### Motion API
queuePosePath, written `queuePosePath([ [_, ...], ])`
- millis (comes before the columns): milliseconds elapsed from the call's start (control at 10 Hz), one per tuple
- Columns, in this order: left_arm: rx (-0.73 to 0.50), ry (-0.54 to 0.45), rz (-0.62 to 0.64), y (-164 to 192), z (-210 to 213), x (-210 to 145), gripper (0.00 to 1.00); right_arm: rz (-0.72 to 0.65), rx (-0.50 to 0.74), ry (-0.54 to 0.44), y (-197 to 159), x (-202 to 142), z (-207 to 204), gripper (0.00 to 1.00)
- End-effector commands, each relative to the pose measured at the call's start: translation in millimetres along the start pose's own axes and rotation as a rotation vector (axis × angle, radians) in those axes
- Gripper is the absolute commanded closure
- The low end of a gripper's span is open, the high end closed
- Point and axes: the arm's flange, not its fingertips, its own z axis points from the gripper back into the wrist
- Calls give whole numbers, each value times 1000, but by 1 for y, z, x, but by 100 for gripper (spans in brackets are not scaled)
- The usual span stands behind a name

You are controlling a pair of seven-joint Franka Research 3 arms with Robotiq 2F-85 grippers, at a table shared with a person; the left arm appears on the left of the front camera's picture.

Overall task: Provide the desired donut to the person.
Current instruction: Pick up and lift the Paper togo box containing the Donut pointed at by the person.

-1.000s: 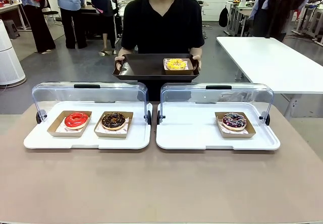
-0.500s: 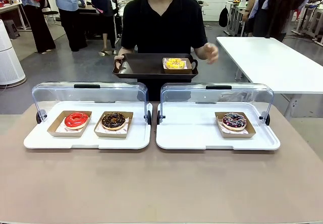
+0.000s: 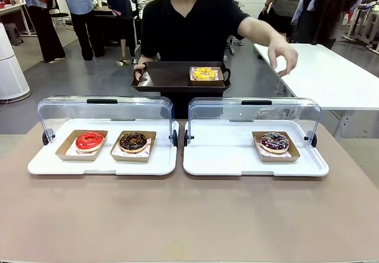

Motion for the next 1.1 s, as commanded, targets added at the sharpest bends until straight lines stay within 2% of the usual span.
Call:
queuePosePath([
  [0,-4,-14,-5,-1,0,1,0,-4,-2,-8,-1,1,-1,0],
  [1000,-4,-14,-5,-1,0,1,0,-4,-2,-8,-1,1,-1,0],
])
